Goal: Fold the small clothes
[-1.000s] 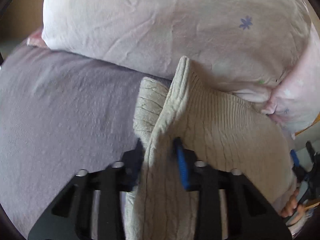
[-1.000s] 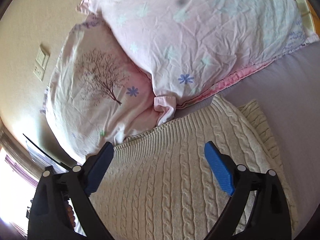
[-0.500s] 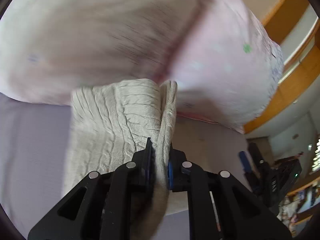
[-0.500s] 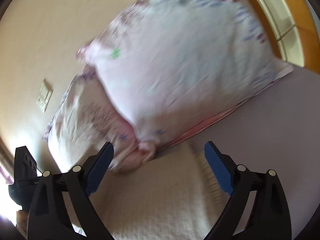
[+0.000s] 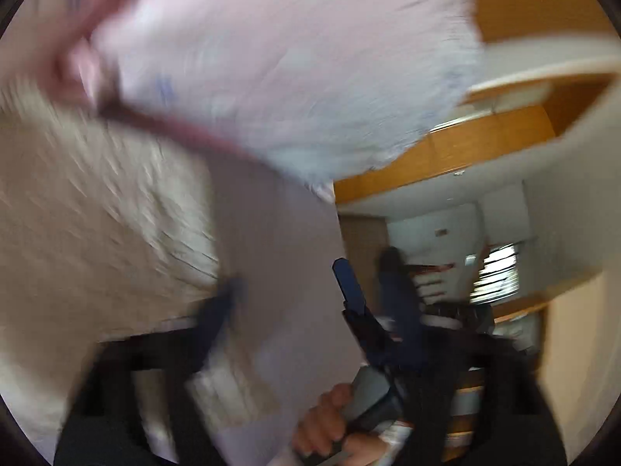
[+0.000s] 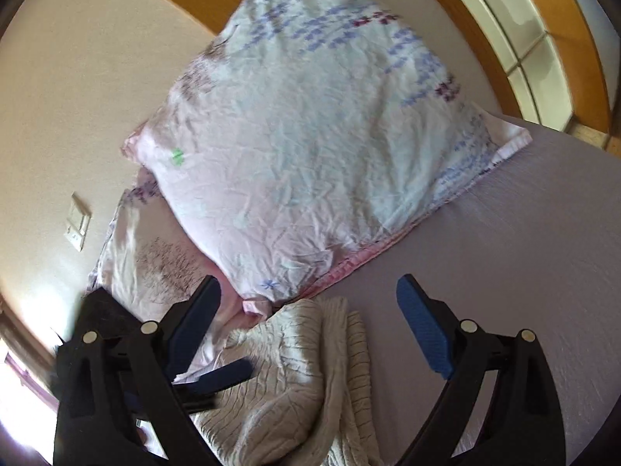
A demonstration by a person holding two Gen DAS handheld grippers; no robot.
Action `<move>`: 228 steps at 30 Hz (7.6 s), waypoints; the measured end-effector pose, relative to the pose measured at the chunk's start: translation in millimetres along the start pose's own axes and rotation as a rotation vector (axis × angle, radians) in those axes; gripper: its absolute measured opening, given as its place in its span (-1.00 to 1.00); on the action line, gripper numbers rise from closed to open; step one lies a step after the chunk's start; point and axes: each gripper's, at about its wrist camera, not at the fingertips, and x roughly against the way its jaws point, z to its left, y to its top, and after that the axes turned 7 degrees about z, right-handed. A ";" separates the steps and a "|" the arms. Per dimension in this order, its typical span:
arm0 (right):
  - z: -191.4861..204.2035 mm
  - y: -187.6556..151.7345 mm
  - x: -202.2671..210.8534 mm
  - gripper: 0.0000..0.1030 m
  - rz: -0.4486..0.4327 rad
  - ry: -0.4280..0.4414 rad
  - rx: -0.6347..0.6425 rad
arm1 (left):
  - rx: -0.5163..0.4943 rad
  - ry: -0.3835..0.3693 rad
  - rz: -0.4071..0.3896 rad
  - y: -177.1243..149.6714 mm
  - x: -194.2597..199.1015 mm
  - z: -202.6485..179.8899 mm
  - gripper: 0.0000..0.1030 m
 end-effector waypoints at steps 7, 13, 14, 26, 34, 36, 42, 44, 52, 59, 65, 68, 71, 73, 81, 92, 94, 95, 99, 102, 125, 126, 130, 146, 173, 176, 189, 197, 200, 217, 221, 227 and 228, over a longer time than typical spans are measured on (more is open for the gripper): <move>22.6 -22.1 -54.8 0.33 0.282 -0.035 0.137 | -0.255 0.599 -0.165 -56.7 59.5 5.1 0.79; 21.4 -39.9 -79.4 -0.04 0.379 -0.117 0.180 | -0.433 0.867 -0.240 -110.0 57.7 25.8 0.80; 23.0 -42.2 -81.8 -0.15 0.381 -0.128 0.195 | -0.470 0.913 -0.242 -116.0 51.5 23.9 0.80; 8.2 -32.5 -75.3 -0.53 0.294 -0.257 0.128 | -0.460 0.969 -0.246 -118.8 -11.6 30.1 0.91; 15.5 -64.0 -10.1 0.63 0.244 -0.274 0.220 | -0.397 0.952 -0.294 -121.2 0.5 49.4 0.96; 7.0 -75.7 -13.8 0.27 0.294 -0.280 0.213 | -0.400 0.949 -0.301 -122.1 1.5 51.0 0.97; 8.0 -100.0 -27.4 -0.64 0.343 -0.290 0.252 | -0.393 0.911 -0.300 -120.8 4.9 57.7 0.97; 7.1 -100.5 -15.2 -0.72 0.332 -0.241 0.216 | -0.378 0.854 -0.302 -119.0 12.6 61.6 0.97; 8.6 -98.5 9.1 -0.35 0.291 -0.188 0.162 | -0.269 0.610 -0.324 -107.2 52.7 80.7 0.97; 11.9 -79.5 -9.7 0.01 0.299 -0.228 0.153 | -0.612 0.773 -0.326 -134.1 18.2 18.3 0.97; 9.8 -89.8 -43.5 -0.59 0.361 -0.265 0.187 | -0.672 0.919 -0.137 -120.7 -21.0 31.5 0.97; 0.7 -84.6 -40.7 -0.64 0.335 -0.251 0.128 | -0.638 0.875 -0.098 -115.3 -13.6 38.9 0.97; -11.1 -76.6 -43.6 -0.67 0.327 -0.261 0.070 | -0.675 0.899 -0.056 -120.7 -13.4 39.3 0.97; -3.5 -78.3 -41.2 -0.58 0.329 -0.271 0.106 | -0.683 0.902 -0.060 -123.6 -6.5 38.8 0.97; 38.2 -117.8 3.2 0.06 0.351 0.039 0.071 | -0.557 0.868 -0.197 -120.0 82.8 48.2 0.97; 41.5 -174.7 -67.5 -0.21 0.518 0.085 -0.170 | -0.487 0.926 -0.262 -123.7 123.0 63.5 0.97; 42.5 -176.5 -72.0 -0.26 0.494 0.076 -0.179 | -0.477 0.927 -0.265 -123.5 124.2 65.8 0.97; 44.6 -176.0 -73.2 -0.64 0.461 0.052 -0.160 | -0.471 0.925 -0.267 -123.6 125.5 67.0 0.97; 56.2 -180.0 -65.8 -0.87 0.413 0.057 -0.091 | -0.448 0.925 -0.278 -122.0 130.3 71.4 0.97; 68.2 -185.6 -57.4 -0.88 0.413 0.050 -0.017 | -0.440 0.930 -0.288 -122.0 133.8 73.2 0.97; -23.7 -60.6 -76.0 0.41 0.449 -0.126 -0.047 | -0.223 0.671 -0.124 -16.4 82.2 97.6 0.97; -24.5 -60.0 -79.7 0.41 0.453 -0.135 -0.043 | -0.238 0.685 -0.125 -13.9 77.9 94.7 0.97; -33.7 -60.2 -88.2 0.46 0.452 -0.084 -0.046 | -0.272 0.715 -0.122 -8.3 65.4 87.3 0.97; -43.0 -72.5 -87.3 -0.42 0.465 0.085 -0.067 | -0.167 0.476 -0.078 3.8 57.0 104.2 0.19; 127.3 -145.0 -74.2 0.55 0.571 0.256 0.167 | -0.367 1.022 -0.355 -106.2 170.0 60.9 0.79; 108.4 -162.6 -99.7 0.58 0.646 0.177 0.075 | -0.334 0.981 -0.274 -101.1 144.2 72.6 0.80; 131.7 -201.7 -22.3 0.96 0.450 -0.108 0.295 | -0.270 1.081 -0.318 -149.9 160.3 96.6 0.97; 136.0 -263.1 -27.2 0.96 0.499 -0.351 0.446 | -0.269 1.185 -0.237 -183.1 155.5 109.2 0.97; 139.6 -277.3 -37.2 0.96 0.500 -0.429 0.481 | -0.227 1.175 -0.210 -187.9 158.8 115.6 0.97; 139.7 -295.0 -46.0 0.97 0.454 -0.566 0.504 | -0.120 0.973 -0.171 -181.9 174.9 139.4 0.97; 139.5 -295.2 -45.3 0.97 0.451 -0.564 0.505 | -0.120 0.972 -0.171 -181.7 174.8 139.4 0.97; 139.2 -295.5 -45.1 0.97 0.453 -0.563 0.507 | -0.119 0.972 -0.171 -182.1 175.0 139.6 0.97; 139.2 -295.5 -45.3 0.97 0.452 -0.564 0.506 | -0.119 0.973 -0.171 -181.9 174.9 139.5 0.97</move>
